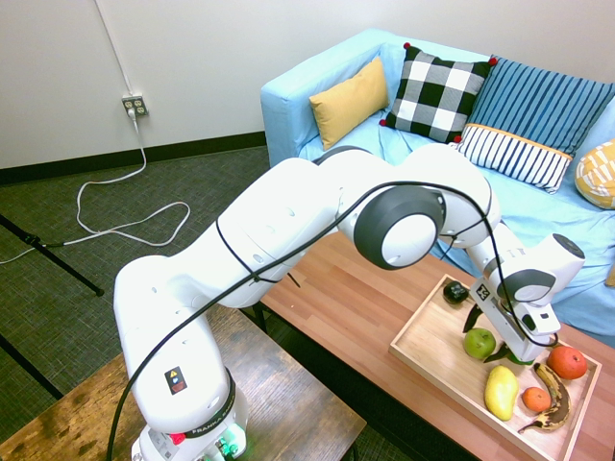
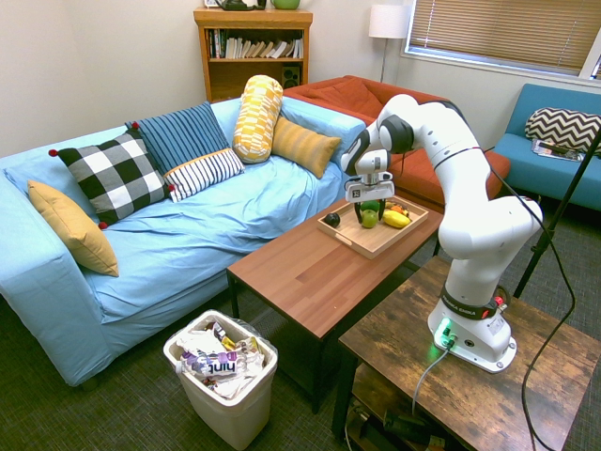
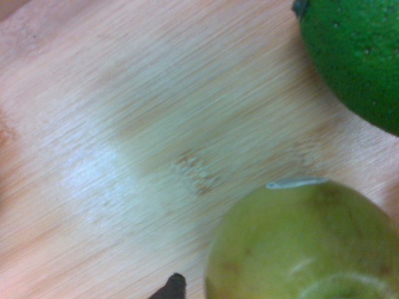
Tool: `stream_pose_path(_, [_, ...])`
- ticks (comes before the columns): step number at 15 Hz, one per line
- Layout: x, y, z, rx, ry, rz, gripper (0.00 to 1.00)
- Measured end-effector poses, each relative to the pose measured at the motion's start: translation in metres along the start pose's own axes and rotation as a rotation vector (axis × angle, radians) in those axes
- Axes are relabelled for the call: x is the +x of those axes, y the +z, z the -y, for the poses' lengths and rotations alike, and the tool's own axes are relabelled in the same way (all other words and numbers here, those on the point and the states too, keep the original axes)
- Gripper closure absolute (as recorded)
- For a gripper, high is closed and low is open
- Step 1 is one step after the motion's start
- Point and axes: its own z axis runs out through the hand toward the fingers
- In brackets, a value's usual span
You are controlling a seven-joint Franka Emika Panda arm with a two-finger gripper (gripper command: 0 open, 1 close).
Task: Put the apple in the tray
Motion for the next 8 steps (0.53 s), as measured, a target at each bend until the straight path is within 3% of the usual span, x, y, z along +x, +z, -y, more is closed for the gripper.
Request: stream_pose_path(8, [-0.008, -0.112, -0.025, 0.101, 0.003, -0.055, 0.0])
